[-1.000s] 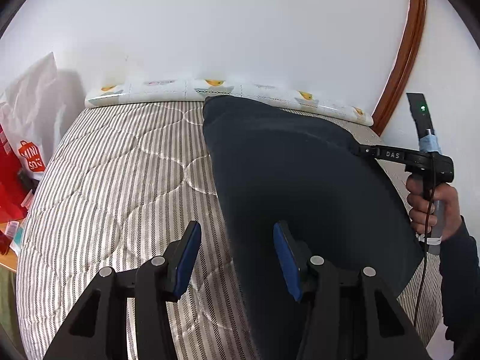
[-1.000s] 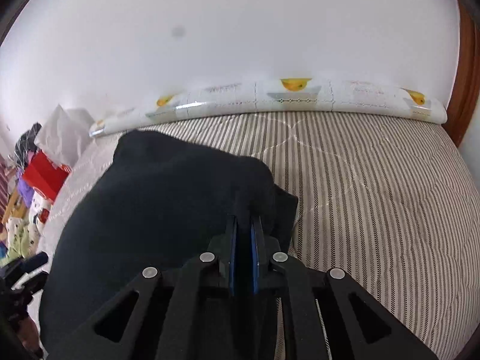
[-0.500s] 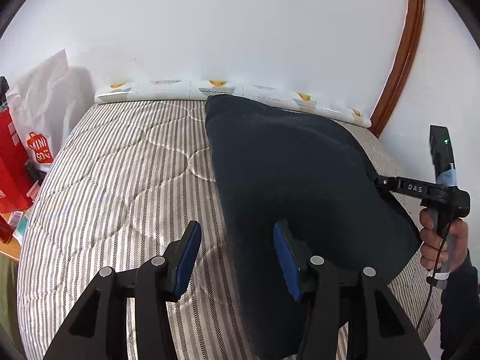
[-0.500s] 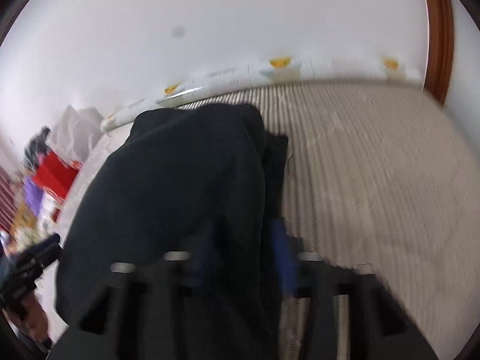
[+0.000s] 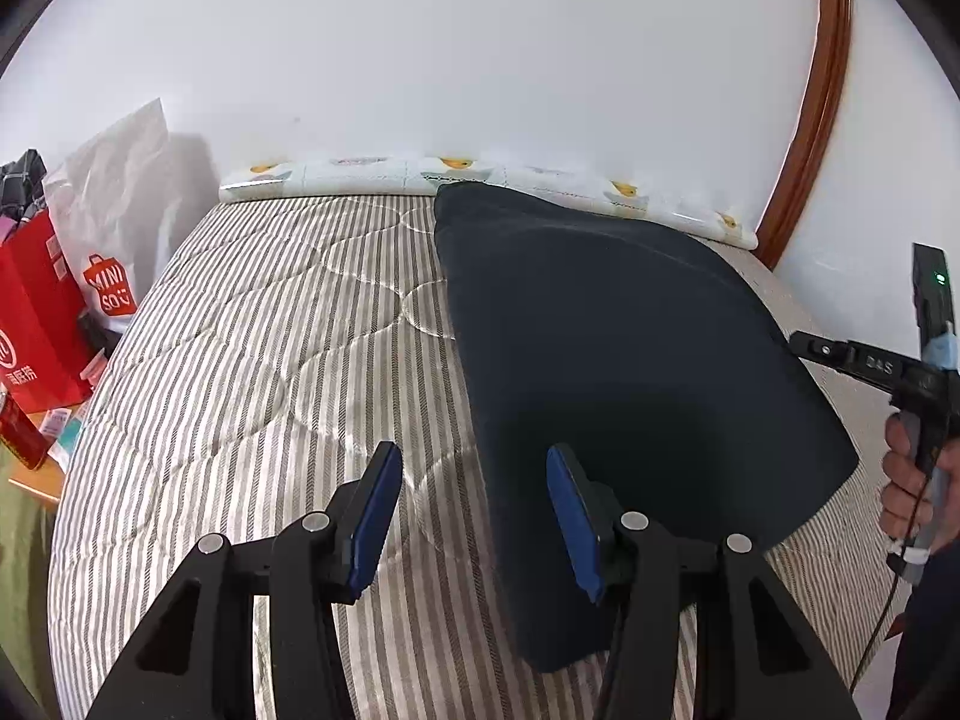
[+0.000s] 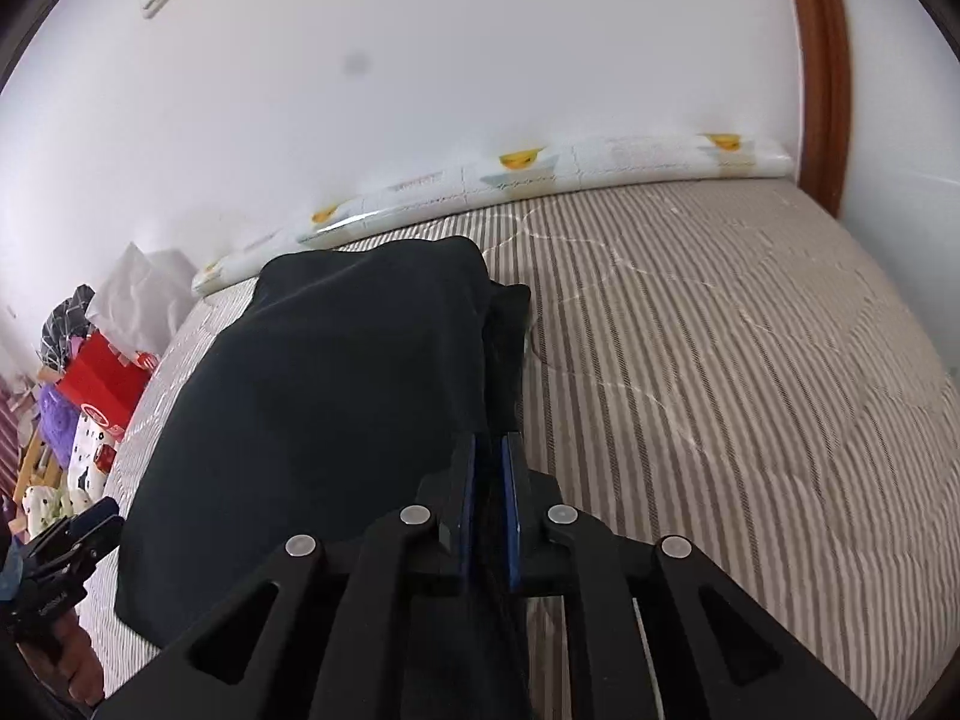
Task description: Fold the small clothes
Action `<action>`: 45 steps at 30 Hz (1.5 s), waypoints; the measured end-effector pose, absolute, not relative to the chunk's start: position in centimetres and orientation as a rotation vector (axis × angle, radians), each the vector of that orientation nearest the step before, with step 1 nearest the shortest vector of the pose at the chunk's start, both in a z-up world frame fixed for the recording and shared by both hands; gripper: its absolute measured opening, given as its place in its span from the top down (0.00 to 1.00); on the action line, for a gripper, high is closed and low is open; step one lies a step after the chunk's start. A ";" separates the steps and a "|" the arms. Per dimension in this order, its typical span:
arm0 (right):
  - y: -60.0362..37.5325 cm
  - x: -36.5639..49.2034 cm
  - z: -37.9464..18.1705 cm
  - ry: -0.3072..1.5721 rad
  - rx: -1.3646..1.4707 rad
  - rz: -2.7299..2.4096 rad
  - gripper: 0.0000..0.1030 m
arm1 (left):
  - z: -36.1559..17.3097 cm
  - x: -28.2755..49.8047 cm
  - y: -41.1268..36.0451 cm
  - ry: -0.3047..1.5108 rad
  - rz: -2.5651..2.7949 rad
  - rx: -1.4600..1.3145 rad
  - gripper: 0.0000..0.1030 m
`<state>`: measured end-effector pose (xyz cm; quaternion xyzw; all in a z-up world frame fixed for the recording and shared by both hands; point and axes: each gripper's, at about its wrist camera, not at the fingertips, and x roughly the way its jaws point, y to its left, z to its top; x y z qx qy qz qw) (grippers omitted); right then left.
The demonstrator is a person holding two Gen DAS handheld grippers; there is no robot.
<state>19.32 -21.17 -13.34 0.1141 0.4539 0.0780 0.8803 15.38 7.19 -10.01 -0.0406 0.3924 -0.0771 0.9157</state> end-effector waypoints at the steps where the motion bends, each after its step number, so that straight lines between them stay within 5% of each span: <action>1: -21.1 18.7 -13.0 0.941 0.231 0.164 0.86 | -9.9 15.1 7.2 0.803 -0.162 -0.085 0.54; 5: -19.9 15.7 -12.0 0.891 0.179 0.188 0.59 | -10.1 14.0 7.3 0.815 -0.192 -0.118 0.53; 29: -20.7 8.6 -13.7 0.931 0.176 0.084 0.60 | -11.2 8.1 7.0 0.790 -0.240 -0.120 0.52; 45: -20.8 9.2 -12.0 0.874 0.155 0.042 0.59 | -13.2 12.5 3.9 0.853 -0.235 -0.062 0.47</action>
